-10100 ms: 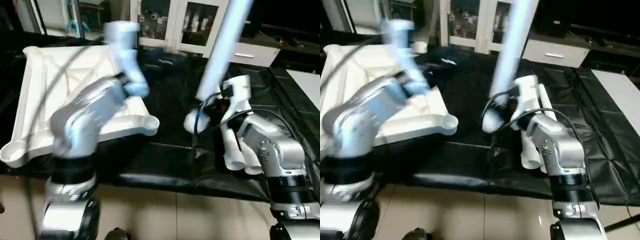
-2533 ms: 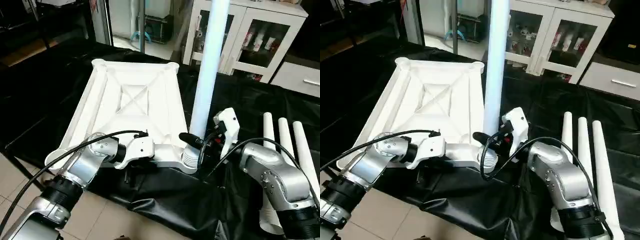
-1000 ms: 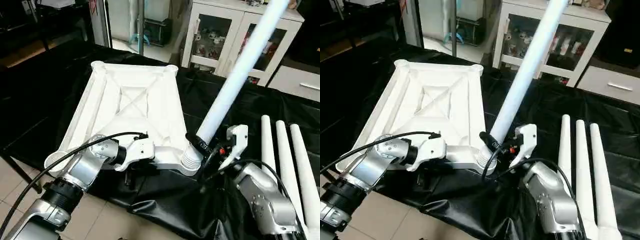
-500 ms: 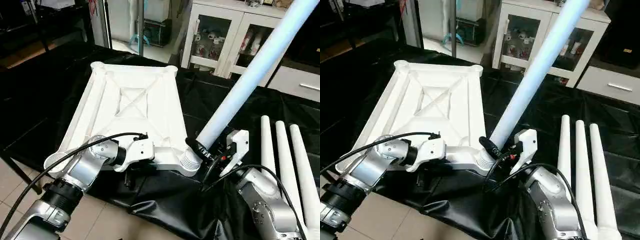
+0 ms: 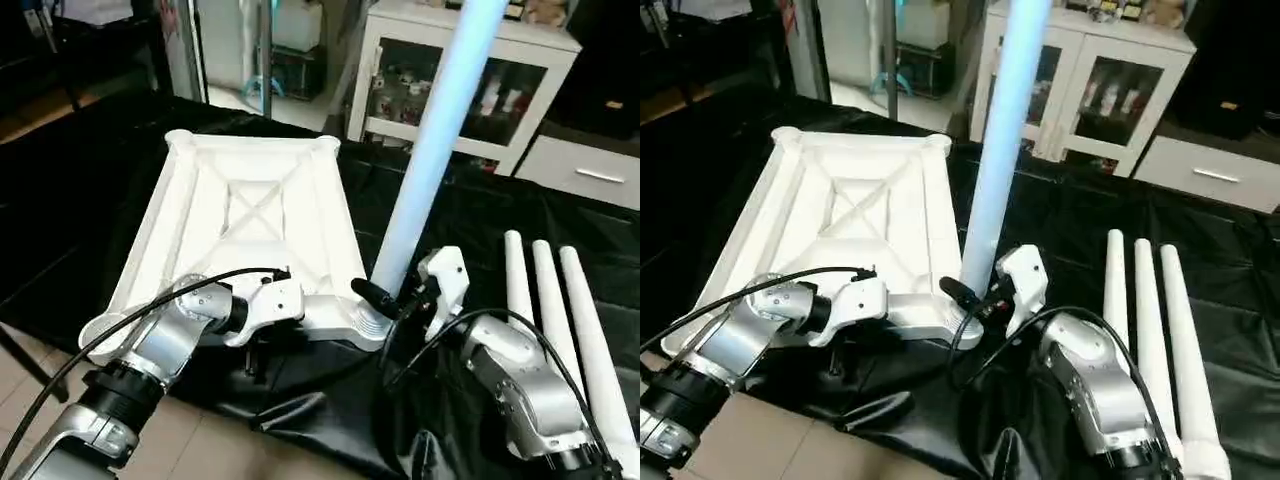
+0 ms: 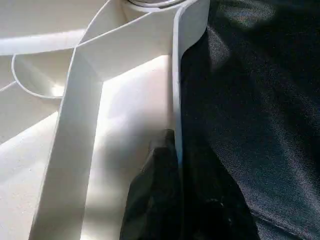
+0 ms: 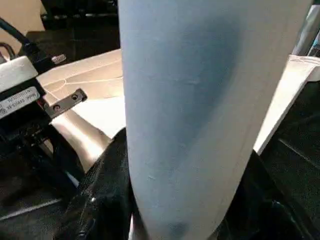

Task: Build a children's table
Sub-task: Pick table leg

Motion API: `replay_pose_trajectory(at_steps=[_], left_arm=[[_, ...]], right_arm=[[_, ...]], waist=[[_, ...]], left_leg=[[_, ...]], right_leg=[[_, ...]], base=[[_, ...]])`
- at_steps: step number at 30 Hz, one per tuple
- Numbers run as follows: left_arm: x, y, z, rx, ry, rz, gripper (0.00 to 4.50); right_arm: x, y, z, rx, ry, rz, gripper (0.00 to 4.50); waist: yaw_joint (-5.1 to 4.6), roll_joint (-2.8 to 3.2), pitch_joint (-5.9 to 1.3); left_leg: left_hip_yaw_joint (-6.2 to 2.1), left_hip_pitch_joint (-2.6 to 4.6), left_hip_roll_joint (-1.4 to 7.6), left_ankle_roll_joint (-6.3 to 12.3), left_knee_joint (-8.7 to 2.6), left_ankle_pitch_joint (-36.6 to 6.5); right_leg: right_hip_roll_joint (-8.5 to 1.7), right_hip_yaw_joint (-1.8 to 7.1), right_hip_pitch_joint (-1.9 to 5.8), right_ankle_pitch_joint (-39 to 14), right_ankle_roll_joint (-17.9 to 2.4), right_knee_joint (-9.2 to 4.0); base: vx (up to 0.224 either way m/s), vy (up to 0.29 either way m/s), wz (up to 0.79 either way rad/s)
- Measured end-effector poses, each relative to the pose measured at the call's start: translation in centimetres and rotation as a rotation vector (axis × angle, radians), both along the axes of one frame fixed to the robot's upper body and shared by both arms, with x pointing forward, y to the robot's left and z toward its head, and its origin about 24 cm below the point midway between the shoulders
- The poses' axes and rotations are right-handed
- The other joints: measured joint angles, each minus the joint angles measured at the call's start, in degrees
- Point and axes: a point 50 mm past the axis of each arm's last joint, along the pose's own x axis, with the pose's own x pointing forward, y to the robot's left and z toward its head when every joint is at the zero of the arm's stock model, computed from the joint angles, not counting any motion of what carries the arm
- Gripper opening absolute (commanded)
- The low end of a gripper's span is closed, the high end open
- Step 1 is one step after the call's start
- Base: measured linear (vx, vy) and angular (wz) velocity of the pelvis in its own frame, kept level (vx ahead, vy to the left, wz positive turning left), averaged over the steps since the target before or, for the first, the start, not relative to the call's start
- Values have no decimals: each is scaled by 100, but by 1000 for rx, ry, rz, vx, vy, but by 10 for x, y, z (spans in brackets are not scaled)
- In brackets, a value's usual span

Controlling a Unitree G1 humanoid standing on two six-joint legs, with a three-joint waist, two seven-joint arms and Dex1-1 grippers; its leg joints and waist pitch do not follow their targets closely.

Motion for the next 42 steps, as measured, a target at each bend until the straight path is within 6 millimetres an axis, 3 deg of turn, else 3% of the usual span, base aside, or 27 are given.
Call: replay_pose_trajectory(at_steps=[10,33,36,40,41,42], left_arm=[[-1,2,-2,10,1,16,0],[0,0,-4,5,-11,42,0],[7,-6,-2,2,-29,103,0],[21,-29,0,-30,-39,232,0],[25,-35,1,-35,-40,263,0],[28,-42,2,-37,-38,286,0]], right_arm=[[2,2,-5,8,24,-13,183],[7,5,-9,33,0,-106,183],[19,10,-6,12,-13,-205,183],[43,15,-2,-24,-15,-438,183],[49,16,-1,-31,-17,-491,183],[53,16,1,-33,-18,-545,183]], waist=[[-49,-33,0],[-121,16,28],[-210,7,64],[-320,54,176],[-287,51,204],[-271,-14,207]], left_leg=[[-10,10,-8,1,-1,-1],[-67,31,-71,25,-96,-16],[-75,33,-86,25,-106,-16],[-110,-1,-90,24,-133,-16],[-55,-42,-93,24,-189,-16],[31,-46,-99,23,-226,-15]], right_leg=[[-2,1,5,-14,21,-28],[-10,-2,40,-131,68,-213],[-18,-4,36,-146,70,-227],[-35,-84,65,-211,75,-258],[-62,-97,54,-310,15,-100],[-106,-34,46,-483,-100,119]], base=[[0,0,0],[0,0,0],[0,0,0],[-41,15,-1],[-89,-15,15],[-89,-15,15]])
